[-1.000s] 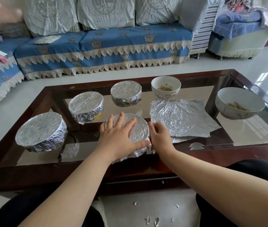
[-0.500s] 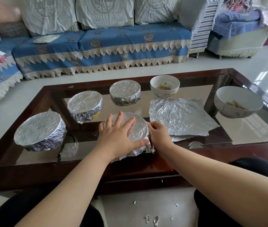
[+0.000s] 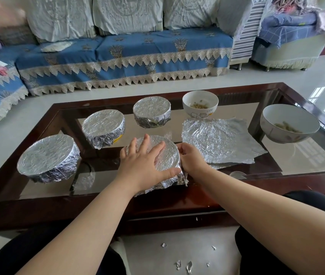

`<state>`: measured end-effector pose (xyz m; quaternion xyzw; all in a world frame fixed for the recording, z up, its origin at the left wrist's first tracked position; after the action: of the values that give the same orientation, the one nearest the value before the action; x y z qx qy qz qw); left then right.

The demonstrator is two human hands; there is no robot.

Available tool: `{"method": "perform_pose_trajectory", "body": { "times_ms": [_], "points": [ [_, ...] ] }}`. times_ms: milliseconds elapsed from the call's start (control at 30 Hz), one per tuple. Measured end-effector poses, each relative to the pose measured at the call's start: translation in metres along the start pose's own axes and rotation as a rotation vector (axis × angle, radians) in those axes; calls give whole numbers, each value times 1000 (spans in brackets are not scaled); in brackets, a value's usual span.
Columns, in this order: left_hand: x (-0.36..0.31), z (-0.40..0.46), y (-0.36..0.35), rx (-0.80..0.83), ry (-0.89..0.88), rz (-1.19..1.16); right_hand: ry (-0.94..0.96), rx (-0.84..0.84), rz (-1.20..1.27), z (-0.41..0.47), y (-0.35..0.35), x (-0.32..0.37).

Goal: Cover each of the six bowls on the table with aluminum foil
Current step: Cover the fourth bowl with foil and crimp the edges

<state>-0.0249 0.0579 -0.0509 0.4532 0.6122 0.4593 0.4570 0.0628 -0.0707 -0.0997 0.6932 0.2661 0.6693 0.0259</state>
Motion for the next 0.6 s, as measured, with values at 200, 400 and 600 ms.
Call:
{"method": "perform_pose_trajectory", "body": {
  "times_ms": [200,400,600],
  "points": [
    [0,0,0,1,10,3,5,-61,-37,-3,3,1],
    [0,0,0,-6,27,-5,255,-147,-355,-18,8,17],
    [-2,-1,-1,-18,70,-21,128,-107,-157,-7,17,17]
  ]
}}
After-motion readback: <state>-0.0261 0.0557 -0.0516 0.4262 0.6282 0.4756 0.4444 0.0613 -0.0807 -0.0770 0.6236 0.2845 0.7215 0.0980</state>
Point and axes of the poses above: each hand's wrist, its own z-axis towards the middle knuckle, its own y-axis out of the back of the hand, x = y × z, the point moved 5 cm from there along z, towards the middle knuckle, and after that the axes turned 3 degrees about -z, right-handed, at the moved point
